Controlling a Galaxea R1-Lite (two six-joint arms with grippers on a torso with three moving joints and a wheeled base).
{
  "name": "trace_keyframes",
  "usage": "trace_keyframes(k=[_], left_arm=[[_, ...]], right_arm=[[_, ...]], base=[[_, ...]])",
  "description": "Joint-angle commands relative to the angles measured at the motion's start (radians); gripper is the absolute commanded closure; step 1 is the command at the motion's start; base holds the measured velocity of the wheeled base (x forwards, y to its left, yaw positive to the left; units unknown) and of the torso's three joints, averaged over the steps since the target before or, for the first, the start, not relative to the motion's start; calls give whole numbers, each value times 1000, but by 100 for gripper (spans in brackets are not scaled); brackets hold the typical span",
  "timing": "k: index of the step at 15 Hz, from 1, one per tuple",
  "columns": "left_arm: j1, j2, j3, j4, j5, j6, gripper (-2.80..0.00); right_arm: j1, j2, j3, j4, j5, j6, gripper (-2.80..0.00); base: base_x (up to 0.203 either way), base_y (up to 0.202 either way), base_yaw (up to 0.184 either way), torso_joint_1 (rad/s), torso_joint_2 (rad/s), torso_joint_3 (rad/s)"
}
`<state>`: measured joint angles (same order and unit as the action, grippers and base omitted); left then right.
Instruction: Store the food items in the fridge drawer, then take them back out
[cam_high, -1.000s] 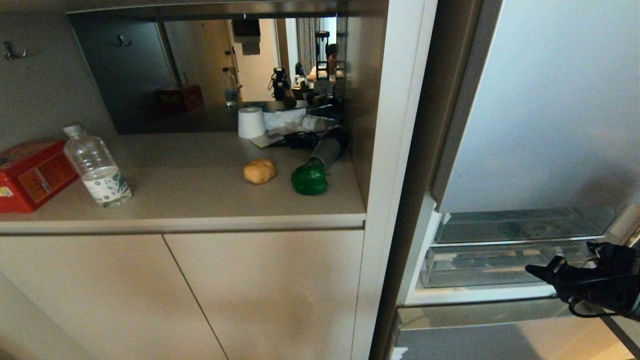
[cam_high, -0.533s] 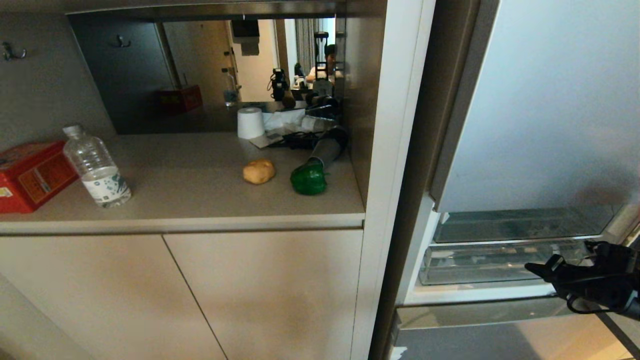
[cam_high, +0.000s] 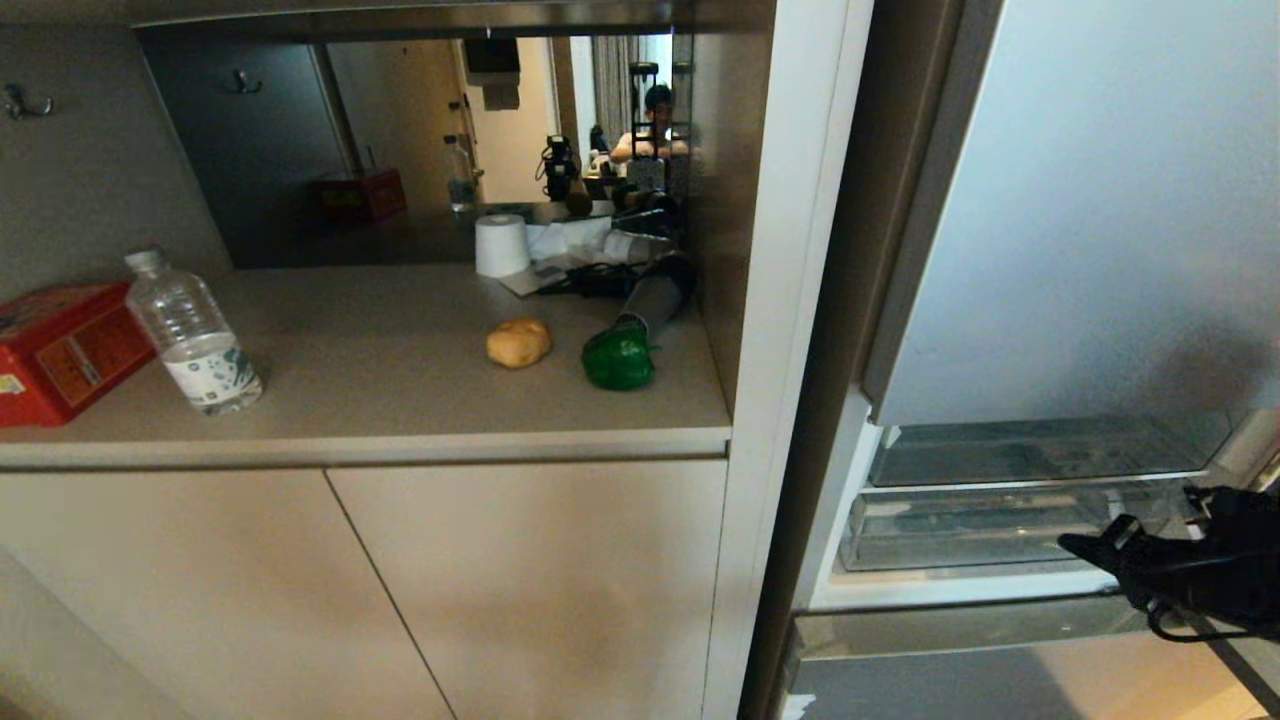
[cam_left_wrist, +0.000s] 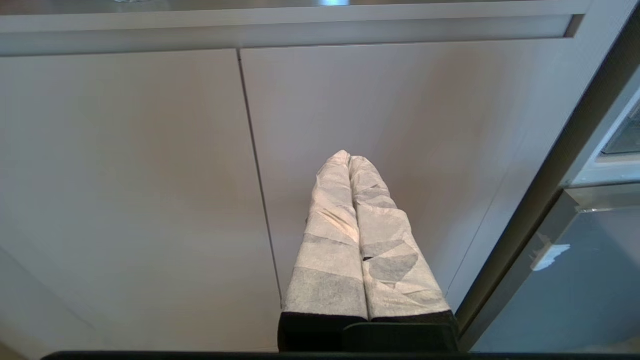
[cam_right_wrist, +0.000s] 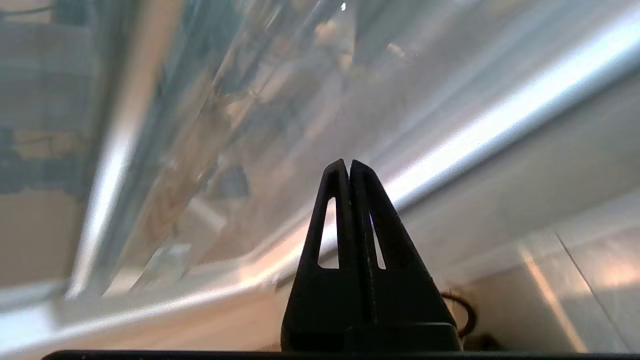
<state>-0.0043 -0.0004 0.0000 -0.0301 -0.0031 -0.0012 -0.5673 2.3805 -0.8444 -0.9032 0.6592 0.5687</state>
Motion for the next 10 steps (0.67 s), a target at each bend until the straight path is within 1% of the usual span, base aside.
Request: trace_keyframes(k=[1,3,5,6,8,10], left_arm=[[0,0,11,-1,0,0,0],[0,0,11,-1,0,0,0],[0,0,11,-1,0,0,0],[0,0,11,-1,0,0,0],[0,0,11,-1,0,0,0],[0,0,11,-1,0,0,0]], right_arm=[[-29,-216,168,-1,-4,-4,0],[-61,-408,303,11,-9,-44,0],[-95,-650,407,78,-20,-112,0],[-107,-766,447,122,-41,-145,0],[-119,-1026,530,215,-113,-219,0],[-105,-1273,623,278,-207,-295,0]], base=[[0,0,0,0,0,0],[0,0,0,0,0,0],[0,0,0,0,0,0],[0,0,0,0,0,0],[0,0,0,0,0,0],[0,0,0,0,0,0]])
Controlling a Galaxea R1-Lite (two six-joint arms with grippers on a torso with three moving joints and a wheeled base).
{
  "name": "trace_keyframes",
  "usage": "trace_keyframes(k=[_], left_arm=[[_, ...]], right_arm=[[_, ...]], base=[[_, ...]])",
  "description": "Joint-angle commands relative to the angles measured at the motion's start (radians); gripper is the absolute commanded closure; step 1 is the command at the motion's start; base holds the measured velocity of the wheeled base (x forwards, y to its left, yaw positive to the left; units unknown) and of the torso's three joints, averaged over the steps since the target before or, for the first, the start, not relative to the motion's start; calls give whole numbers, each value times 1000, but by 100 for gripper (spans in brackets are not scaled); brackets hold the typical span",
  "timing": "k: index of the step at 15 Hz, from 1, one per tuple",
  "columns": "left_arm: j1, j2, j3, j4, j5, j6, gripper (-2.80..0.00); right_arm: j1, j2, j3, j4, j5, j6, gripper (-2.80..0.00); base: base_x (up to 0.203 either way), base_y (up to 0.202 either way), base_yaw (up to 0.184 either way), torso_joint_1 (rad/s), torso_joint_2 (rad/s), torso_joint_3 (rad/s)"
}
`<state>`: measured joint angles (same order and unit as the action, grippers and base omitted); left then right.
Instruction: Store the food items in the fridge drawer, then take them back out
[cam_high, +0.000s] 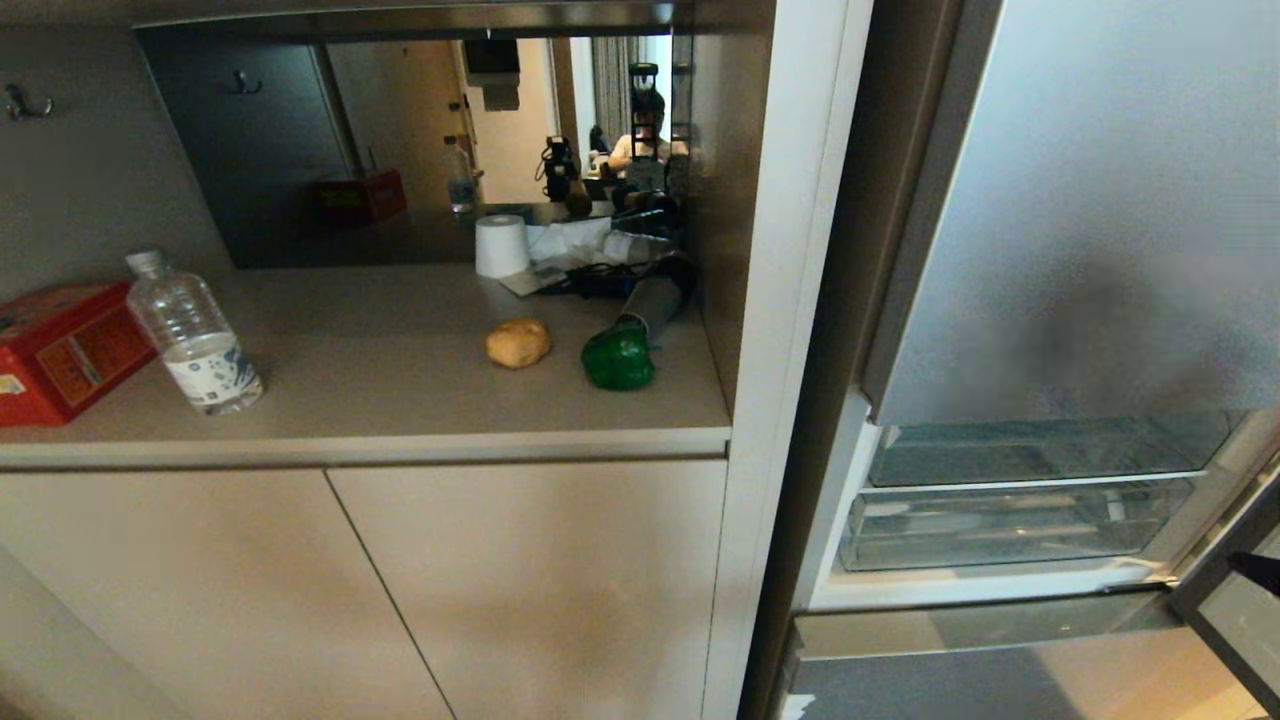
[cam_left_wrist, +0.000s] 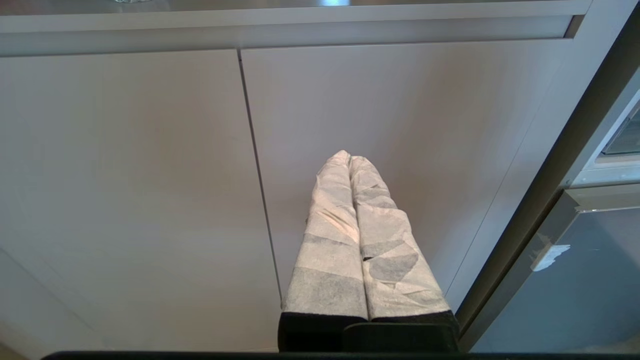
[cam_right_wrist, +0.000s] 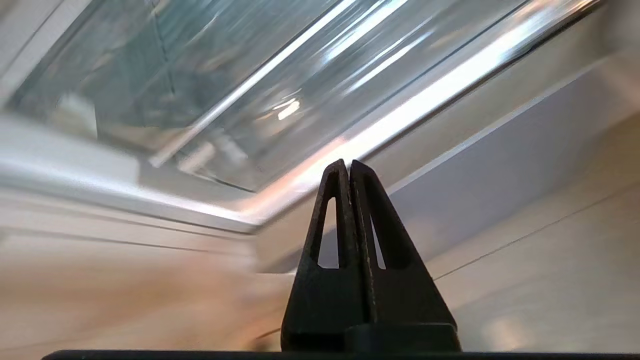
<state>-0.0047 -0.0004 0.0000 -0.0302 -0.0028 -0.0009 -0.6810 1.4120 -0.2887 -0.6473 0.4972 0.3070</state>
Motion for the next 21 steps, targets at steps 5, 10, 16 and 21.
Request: trace_keyframes(k=[5,10,16,21], left_arm=[[0,0,11,0,0,-1,0],[0,0,11,0,0,-1,0],[0,0,11,0,0,-1,0],[0,0,11,0,1,-1,0]], right_arm=[[279,-807,250,141,-320,-227,0],[602,-1104,284,364,-420,-364,0],[676,-1413,286,647,-494,-295,0],[678,-1412,287,652,-503,-286,0]], base=[[0,0,0,0,0,0],[0,0,0,0,0,0],[0,0,0,0,0,0],[0,0,0,0,0,0]])
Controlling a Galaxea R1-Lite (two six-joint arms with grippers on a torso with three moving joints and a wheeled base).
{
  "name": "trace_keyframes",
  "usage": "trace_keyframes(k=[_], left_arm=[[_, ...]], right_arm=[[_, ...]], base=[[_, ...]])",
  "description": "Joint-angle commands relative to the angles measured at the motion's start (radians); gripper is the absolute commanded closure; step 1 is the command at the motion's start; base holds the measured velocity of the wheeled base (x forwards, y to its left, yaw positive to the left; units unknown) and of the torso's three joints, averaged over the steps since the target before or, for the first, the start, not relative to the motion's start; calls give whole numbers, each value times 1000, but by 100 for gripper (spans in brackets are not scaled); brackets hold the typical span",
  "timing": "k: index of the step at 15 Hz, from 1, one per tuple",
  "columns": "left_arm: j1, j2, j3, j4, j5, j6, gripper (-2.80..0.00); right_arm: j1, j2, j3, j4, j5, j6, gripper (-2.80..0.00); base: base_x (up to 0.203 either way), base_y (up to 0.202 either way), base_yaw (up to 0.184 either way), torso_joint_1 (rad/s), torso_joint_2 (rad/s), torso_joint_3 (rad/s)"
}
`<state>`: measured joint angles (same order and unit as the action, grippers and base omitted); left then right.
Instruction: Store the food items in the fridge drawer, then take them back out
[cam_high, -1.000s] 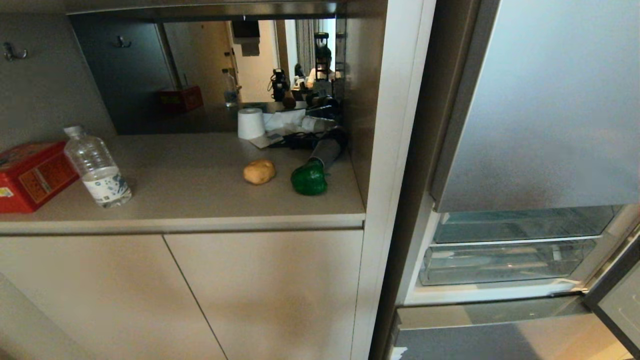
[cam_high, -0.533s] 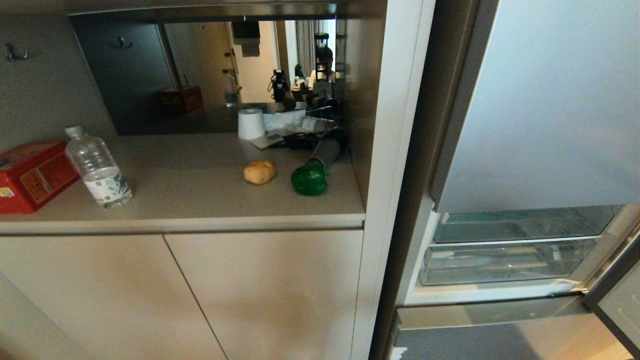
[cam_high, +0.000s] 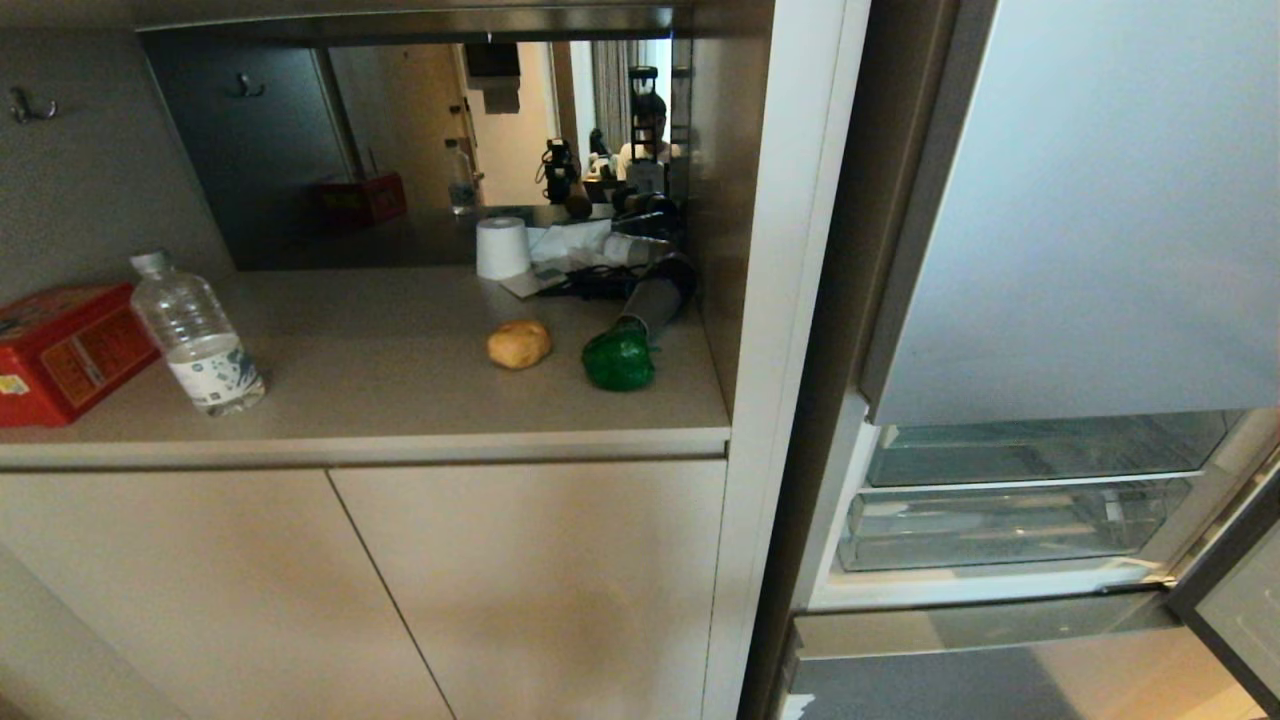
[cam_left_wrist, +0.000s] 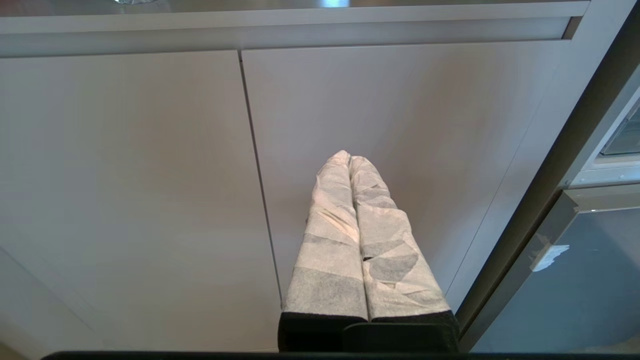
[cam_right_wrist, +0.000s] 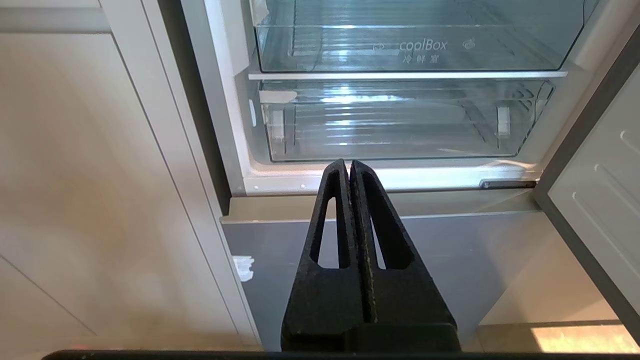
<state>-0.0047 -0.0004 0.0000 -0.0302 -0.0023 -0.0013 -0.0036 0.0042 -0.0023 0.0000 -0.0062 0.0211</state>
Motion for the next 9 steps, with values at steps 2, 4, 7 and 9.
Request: trace_keyframes(k=[2,4,7,9], left_arm=[[0,0,11,0,-1,0,0],[0,0,11,0,1,0,0],[0,0,11,0,-1,0,0],[0,0,11,0,1,0,0]], right_arm=[[1,-4,1,5,0,1,0],[1,-4,1,5,2,0,0],[1,-4,1,5,3,-1,0],[1,-4,1,5,2,0,0]], base=[[0,0,0,0,0,0],[0,0,0,0,0,0],[0,0,0,0,0,0],[4,9,-67,0,-3,-3]])
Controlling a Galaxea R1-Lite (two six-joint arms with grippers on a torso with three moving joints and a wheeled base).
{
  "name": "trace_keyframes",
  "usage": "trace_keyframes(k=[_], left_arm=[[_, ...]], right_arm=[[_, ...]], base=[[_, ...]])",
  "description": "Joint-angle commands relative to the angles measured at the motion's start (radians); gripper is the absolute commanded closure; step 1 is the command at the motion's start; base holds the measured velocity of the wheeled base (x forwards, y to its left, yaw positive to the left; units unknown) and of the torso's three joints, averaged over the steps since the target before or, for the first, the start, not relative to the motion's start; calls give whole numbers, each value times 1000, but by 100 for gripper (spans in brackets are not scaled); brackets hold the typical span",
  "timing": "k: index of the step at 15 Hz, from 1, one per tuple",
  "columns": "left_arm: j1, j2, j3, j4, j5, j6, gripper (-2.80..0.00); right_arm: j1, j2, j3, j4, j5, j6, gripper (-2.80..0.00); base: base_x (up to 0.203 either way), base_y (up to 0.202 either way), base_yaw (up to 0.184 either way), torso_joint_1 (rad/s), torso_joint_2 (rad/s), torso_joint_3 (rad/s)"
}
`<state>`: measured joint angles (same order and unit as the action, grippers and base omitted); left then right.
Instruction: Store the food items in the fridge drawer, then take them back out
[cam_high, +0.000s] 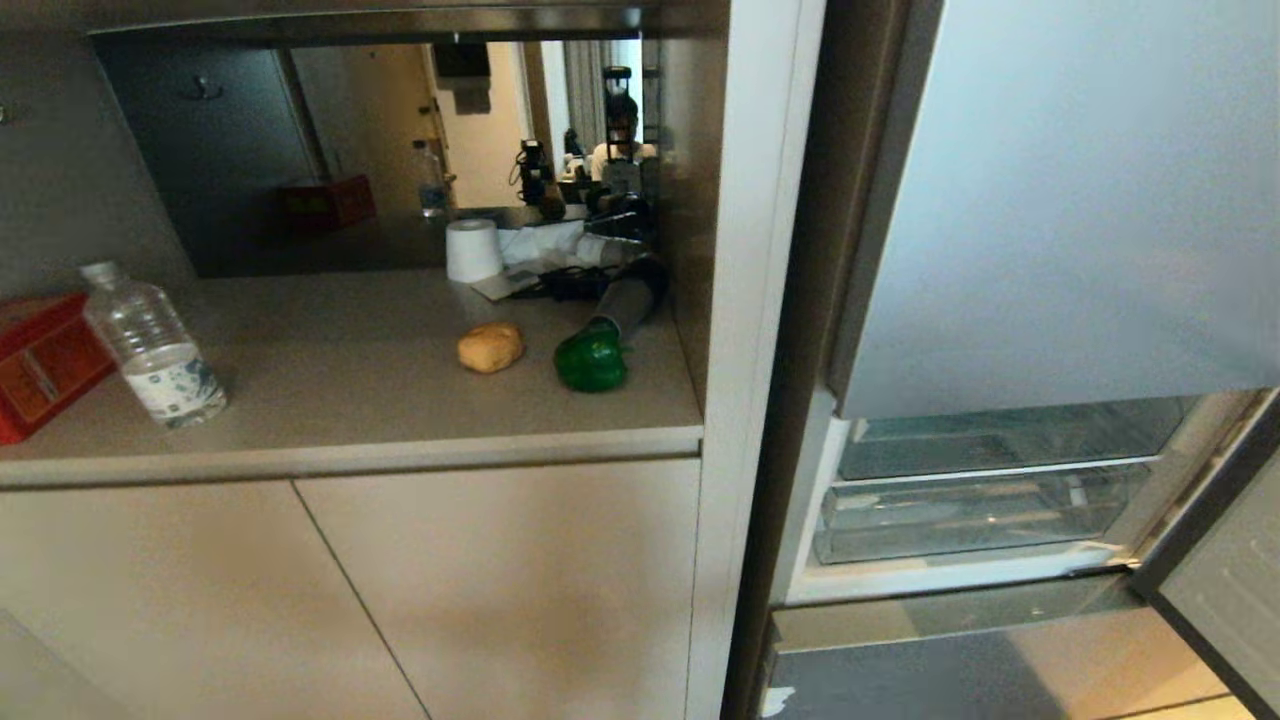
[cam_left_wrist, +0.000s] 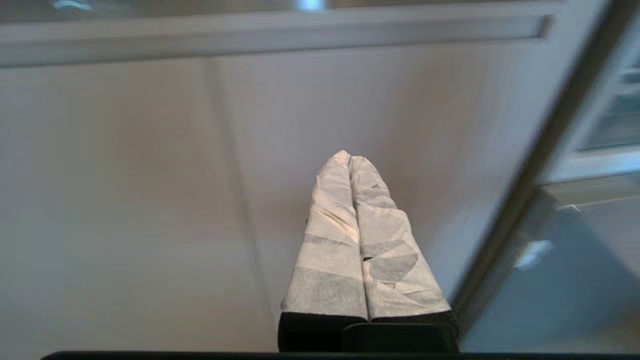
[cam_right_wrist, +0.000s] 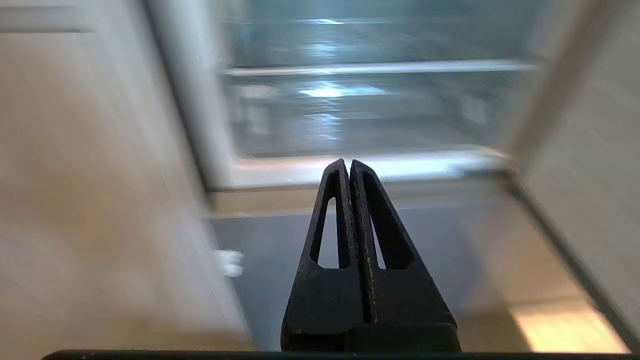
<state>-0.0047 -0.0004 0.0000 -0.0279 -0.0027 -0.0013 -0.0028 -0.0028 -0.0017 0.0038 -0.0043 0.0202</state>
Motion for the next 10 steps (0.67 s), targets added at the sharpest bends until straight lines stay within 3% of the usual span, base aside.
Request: trace_keyframes(k=[1,10], left_arm=[[0,0,11,-3,0,1,0],[0,0,11,-3,0,0,0]], right_arm=[[0,3,0,1,0,3,0],[0,3,0,1,0,3,0]], base=[[2,6,-175,2,4,7],[0,8,-176,5,2,2]])
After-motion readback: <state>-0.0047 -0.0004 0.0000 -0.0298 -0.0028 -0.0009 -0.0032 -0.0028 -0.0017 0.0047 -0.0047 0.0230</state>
